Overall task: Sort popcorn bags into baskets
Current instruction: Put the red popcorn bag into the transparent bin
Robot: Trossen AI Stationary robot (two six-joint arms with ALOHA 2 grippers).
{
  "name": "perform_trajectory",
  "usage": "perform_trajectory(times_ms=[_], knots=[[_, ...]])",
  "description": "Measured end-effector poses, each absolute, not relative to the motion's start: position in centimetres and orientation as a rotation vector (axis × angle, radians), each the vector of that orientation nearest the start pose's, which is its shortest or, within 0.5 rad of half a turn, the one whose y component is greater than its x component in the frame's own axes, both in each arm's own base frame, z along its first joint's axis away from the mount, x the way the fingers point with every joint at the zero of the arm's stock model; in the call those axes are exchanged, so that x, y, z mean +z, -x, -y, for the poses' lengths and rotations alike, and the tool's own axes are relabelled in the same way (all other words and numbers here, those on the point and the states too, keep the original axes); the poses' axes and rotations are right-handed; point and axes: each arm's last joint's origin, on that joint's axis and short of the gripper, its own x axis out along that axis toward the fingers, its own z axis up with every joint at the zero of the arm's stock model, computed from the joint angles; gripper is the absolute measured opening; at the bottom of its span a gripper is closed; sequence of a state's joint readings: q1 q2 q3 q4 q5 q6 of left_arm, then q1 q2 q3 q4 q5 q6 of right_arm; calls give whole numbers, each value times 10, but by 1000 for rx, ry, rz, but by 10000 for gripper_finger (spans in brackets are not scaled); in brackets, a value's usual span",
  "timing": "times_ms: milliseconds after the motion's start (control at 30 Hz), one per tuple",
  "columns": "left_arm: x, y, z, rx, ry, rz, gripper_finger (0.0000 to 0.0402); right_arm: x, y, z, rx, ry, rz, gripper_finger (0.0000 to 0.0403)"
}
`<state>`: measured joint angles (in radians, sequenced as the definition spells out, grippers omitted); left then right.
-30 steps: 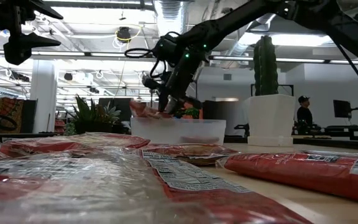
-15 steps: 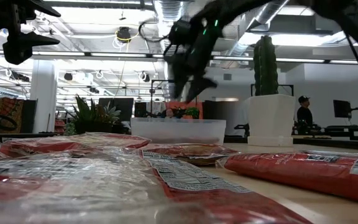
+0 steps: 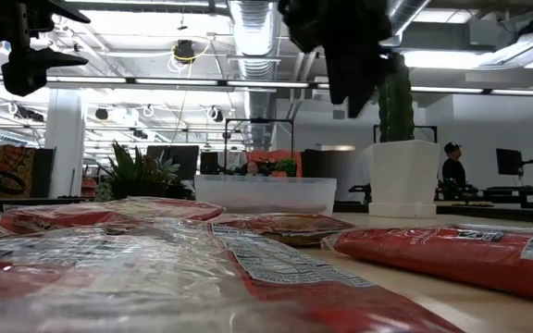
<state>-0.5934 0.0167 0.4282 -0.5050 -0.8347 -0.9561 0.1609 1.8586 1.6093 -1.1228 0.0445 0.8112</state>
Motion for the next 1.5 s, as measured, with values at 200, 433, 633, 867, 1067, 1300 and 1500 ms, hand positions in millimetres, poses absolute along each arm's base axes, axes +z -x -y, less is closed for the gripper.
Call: perform_trajectory(times_ms=[200,433,633,867,1067,1300,1500], knots=[[251,-49,7,258,917,48,249,210,-354,-73,-544,-807,-1097,274],[251,-49,8,243,959,45,249,163,-349,-75,-662,-876,-1011,286],[250,-50,8,251,969,44,249,137,-367,-87,-620,-899,-969,286],[250,-53,10,276,967,43,249,132,-367,-84,-681,-928,-976,257],[249,-54,9,304,956,49,249,132,-368,-72,-654,-884,-1008,82],[249,-54,9,312,955,54,249,137,-373,-55,-579,-865,-1013,10],[249,-54,9,312,961,55,249,172,-365,-30,-561,-843,-964,4]])
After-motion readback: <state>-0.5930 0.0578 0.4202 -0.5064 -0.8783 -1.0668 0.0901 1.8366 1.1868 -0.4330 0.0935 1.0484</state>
